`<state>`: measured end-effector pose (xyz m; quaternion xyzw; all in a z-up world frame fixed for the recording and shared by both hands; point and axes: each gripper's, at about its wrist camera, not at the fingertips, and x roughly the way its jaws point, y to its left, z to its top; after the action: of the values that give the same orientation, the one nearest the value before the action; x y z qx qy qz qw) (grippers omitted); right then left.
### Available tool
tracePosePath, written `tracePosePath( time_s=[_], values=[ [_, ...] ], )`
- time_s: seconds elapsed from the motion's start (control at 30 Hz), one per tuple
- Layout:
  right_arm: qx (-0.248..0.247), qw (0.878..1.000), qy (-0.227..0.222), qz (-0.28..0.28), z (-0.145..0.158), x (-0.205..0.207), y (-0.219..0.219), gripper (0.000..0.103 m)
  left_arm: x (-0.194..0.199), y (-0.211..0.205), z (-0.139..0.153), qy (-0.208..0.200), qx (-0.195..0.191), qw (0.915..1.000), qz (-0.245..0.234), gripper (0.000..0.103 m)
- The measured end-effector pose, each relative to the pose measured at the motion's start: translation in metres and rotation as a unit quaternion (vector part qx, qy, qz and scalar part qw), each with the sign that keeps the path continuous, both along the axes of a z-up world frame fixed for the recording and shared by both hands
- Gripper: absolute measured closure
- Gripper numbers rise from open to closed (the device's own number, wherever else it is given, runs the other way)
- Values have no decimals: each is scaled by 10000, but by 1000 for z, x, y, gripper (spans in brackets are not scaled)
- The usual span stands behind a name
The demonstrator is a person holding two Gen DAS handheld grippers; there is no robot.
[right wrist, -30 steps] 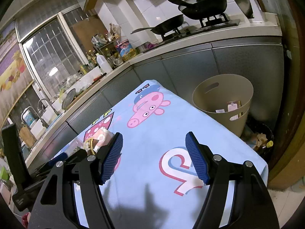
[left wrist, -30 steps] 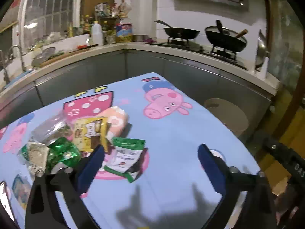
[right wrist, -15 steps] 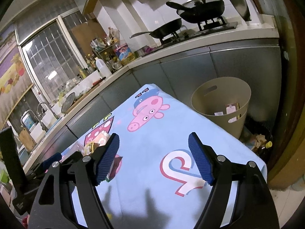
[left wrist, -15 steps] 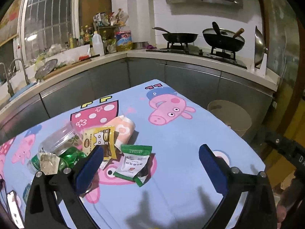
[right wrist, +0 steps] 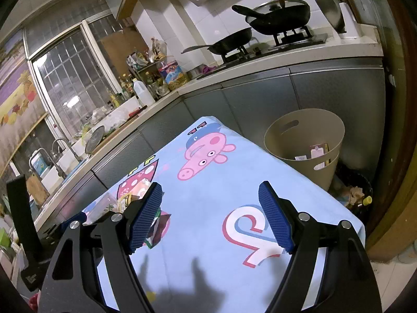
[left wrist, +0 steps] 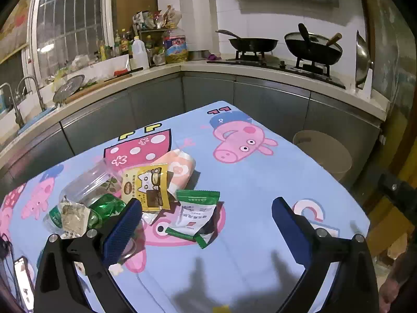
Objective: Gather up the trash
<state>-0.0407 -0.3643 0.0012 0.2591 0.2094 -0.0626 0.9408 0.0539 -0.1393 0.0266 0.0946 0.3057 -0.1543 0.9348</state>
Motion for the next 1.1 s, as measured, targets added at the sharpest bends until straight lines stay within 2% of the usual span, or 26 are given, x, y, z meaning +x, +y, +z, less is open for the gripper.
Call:
tracePosePath(
  time_s=[0.13,0.43,0.8,1.1],
  values=[
    [-9,10000,8,9,1,0,1,27,-3,0,0,-82,106,9999,-9,4],
    [-70,9999,50,73,3,5,7,27,-3,7,0,-118,84,9999,30,4],
    [-148,9996,151,188,2,12,19,27,2,22,-6,8,-31,9999,110,4],
    [-202,9992,224,269,0,17,26,26,9,38,-10,131,-284,9992,248,4]
  ],
)
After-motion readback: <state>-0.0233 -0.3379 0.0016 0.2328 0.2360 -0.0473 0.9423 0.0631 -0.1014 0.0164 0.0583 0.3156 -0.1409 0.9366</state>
